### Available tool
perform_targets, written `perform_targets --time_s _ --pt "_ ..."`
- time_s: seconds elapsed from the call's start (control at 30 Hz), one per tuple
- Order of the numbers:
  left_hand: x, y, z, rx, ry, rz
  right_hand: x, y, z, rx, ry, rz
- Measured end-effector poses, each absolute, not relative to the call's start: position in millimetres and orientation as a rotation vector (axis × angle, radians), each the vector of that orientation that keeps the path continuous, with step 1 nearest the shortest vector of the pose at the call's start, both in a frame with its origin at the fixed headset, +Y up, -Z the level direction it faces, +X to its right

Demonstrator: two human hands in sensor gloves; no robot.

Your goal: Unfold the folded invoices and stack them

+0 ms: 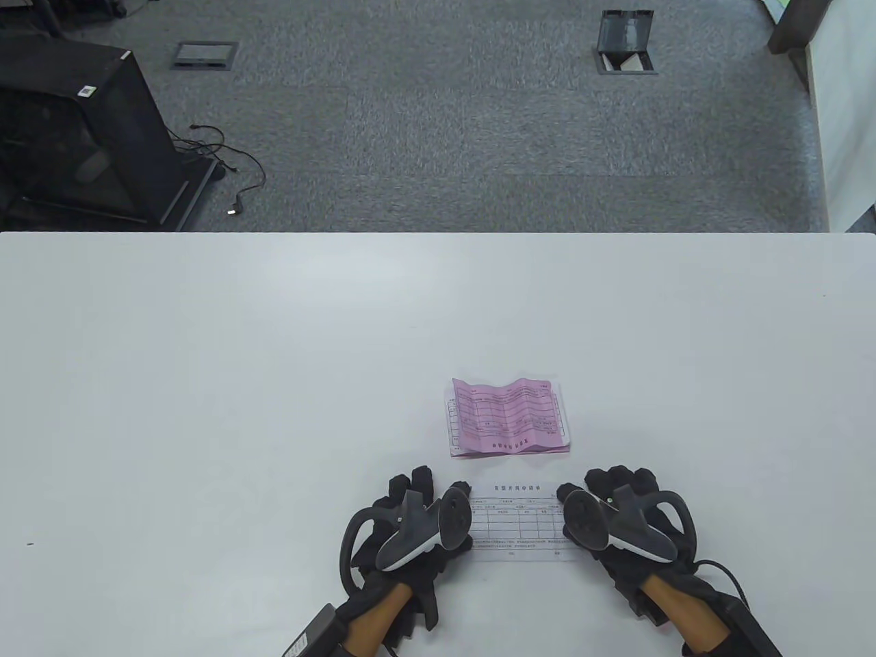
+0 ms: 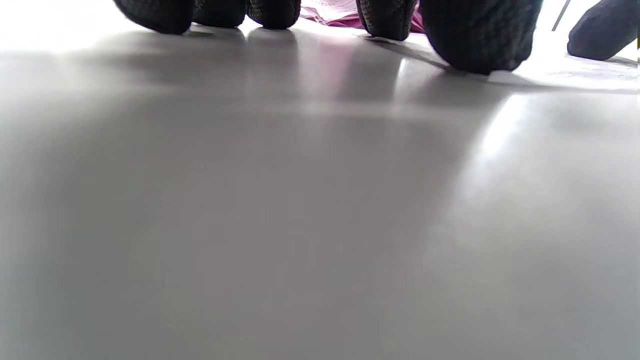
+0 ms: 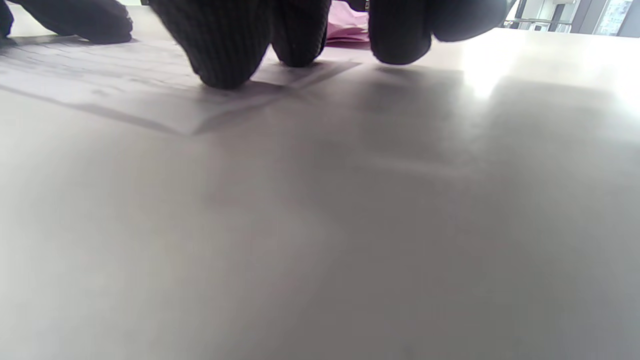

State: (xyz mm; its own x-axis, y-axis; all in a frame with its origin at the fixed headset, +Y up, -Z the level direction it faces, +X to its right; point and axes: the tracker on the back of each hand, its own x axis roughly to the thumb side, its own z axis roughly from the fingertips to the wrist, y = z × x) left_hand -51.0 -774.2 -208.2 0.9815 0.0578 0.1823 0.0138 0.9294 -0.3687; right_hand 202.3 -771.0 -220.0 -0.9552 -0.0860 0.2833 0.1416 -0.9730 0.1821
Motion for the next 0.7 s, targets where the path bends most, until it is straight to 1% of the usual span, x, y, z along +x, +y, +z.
perform_targets --time_s 0.2,0.27,0.3,0.37,0.47,0.57,0.7 --pt "-51.1 -774.2 -208.5 -0.381 -0.193 0.027 200.2 -767.8 -221.6 -0.414 -0.312 -2.984" --pt "-51.3 -774.2 -208.8 -0.383 -0.193 0.027 196.7 -760.7 -221.9 -0.395 -0.261 -2.999" --pt "-51.5 -774.3 -208.9 -0.383 -0.193 0.029 192.3 -754.2 -220.9 -0.405 -0.200 -3.028" --pt "-51.5 -774.5 -209.1 -0.385 -0.192 0.031 181.9 -743.6 -218.8 -0.429 -0.143 -3.066" --pt "-51.6 -774.6 -209.3 -0.387 -0.191 0.034 157.2 -734.9 -217.2 -0.517 -0.099 -3.079" --pt "-52.0 -774.9 -209.4 -0.389 -0.190 0.039 130.8 -738.5 -217.8 -0.601 -0.135 -3.062" --pt "-52.2 -775.0 -209.5 -0.393 -0.190 0.042 98.5 -754.2 -218.1 -0.677 -0.223 -2.997"
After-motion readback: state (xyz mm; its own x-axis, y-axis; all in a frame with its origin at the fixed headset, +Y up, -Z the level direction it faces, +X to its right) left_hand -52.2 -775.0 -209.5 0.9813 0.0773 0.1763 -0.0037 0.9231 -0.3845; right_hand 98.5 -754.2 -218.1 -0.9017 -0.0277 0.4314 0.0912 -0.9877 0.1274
